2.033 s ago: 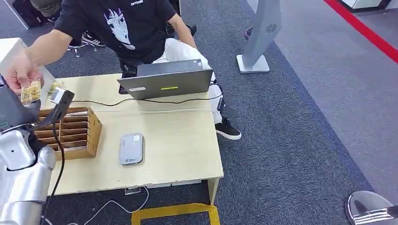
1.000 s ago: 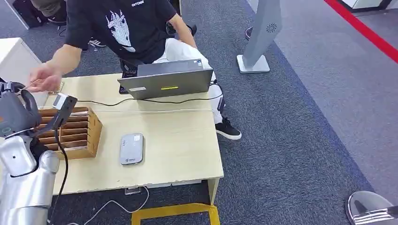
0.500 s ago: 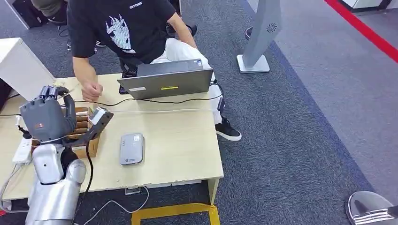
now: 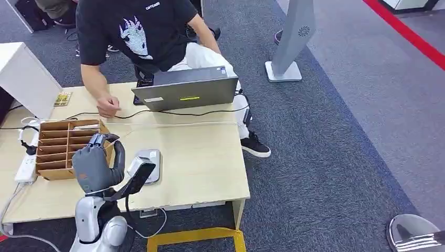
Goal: Pass the card to the sensor for recognition and then transmit it.
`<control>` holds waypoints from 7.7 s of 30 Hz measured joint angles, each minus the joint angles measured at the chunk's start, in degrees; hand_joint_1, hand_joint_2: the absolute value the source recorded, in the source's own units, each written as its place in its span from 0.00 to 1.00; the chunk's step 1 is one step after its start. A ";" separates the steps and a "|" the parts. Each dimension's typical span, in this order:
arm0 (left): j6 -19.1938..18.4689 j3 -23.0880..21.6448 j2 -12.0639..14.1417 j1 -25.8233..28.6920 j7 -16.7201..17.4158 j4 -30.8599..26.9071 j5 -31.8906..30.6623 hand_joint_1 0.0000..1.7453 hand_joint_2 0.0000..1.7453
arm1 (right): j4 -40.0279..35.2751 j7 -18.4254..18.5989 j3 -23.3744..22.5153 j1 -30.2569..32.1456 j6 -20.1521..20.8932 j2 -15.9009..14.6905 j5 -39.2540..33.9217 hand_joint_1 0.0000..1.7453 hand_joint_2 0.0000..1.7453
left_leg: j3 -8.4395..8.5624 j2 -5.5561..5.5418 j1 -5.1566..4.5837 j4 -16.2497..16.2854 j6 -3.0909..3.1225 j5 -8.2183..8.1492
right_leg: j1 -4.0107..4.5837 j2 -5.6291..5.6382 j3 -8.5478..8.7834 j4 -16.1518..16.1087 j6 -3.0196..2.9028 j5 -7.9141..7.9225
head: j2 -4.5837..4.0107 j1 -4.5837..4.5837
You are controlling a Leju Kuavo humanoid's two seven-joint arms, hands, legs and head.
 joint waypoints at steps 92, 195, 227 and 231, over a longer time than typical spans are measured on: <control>-0.02 18.43 20.90 -18.70 11.32 6.54 -20.79 1.00 1.00 | -0.17 -3.39 -1.18 -1.28 3.34 0.57 0.90 0.00 1.00 | 0.03 0.01 0.05 0.00 -0.14 0.18 | 0.11 0.04 -0.03 0.16 -0.05 0.08 | 0.00 0.00; -34.82 22.05 24.48 7.91 8.63 -10.49 5.77 0.00 1.00 | -0.57 -4.39 -7.71 0.32 3.06 1.25 0.35 0.00 1.00 | -0.16 0.20 0.06 -0.02 -0.21 0.17 | 0.07 0.19 -0.32 0.14 -0.11 0.15 | 0.00 -0.02; -33.79 19.06 19.25 2.00 9.53 -2.71 1.22 0.00 1.00 | -0.57 -4.66 -7.71 0.01 3.04 1.16 1.53 0.00 1.00 | -0.15 0.21 0.06 -0.01 -0.21 0.18 | 0.07 0.21 -0.34 0.14 -0.11 0.15 | 0.00 -0.02; -33.79 18.91 19.17 1.91 9.53 -2.40 1.18 0.00 1.00 | -0.57 -5.12 -7.71 0.00 3.04 1.16 1.51 0.00 1.00 | -0.16 0.21 0.06 -0.01 -0.21 0.17 | 0.07 0.21 -0.34 0.14 -0.11 0.15 | 0.00 -0.02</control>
